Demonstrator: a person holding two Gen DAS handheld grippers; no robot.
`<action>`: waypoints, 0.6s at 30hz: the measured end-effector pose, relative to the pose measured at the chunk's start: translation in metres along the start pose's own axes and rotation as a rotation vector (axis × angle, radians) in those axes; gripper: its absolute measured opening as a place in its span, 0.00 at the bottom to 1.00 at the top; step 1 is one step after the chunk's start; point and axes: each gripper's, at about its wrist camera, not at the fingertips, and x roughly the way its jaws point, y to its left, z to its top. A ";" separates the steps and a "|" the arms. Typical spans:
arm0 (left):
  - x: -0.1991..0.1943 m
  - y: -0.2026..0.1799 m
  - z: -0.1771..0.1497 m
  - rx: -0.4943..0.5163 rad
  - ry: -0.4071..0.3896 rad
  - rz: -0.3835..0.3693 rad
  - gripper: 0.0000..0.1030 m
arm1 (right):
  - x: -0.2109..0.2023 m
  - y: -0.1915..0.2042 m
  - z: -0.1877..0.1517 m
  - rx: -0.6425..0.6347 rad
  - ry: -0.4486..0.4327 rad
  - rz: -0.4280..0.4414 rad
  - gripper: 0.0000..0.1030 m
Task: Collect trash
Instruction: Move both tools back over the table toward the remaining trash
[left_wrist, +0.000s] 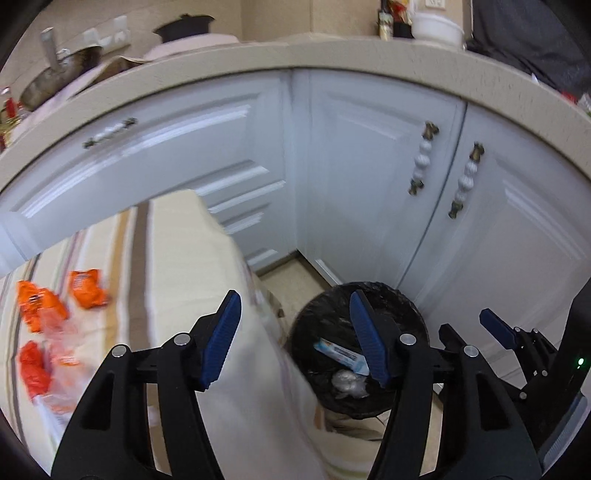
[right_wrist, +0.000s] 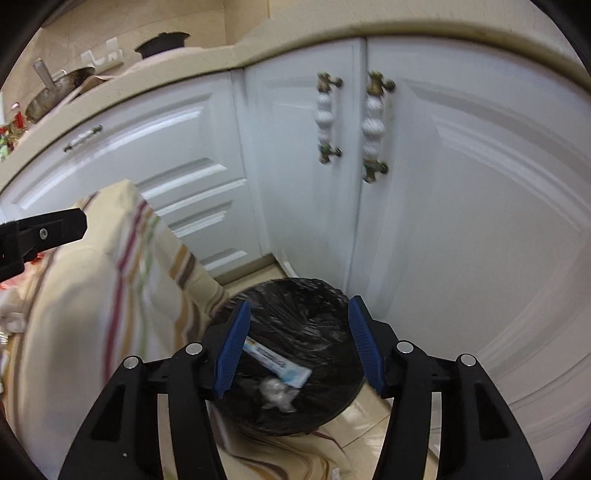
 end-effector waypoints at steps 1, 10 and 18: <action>-0.009 0.008 -0.002 -0.012 -0.007 0.008 0.58 | -0.007 0.006 0.001 -0.003 -0.010 0.013 0.53; -0.081 0.096 -0.031 -0.124 -0.043 0.144 0.59 | -0.067 0.077 0.007 -0.080 -0.066 0.181 0.53; -0.130 0.179 -0.077 -0.242 -0.031 0.294 0.59 | -0.099 0.155 -0.005 -0.208 -0.073 0.322 0.53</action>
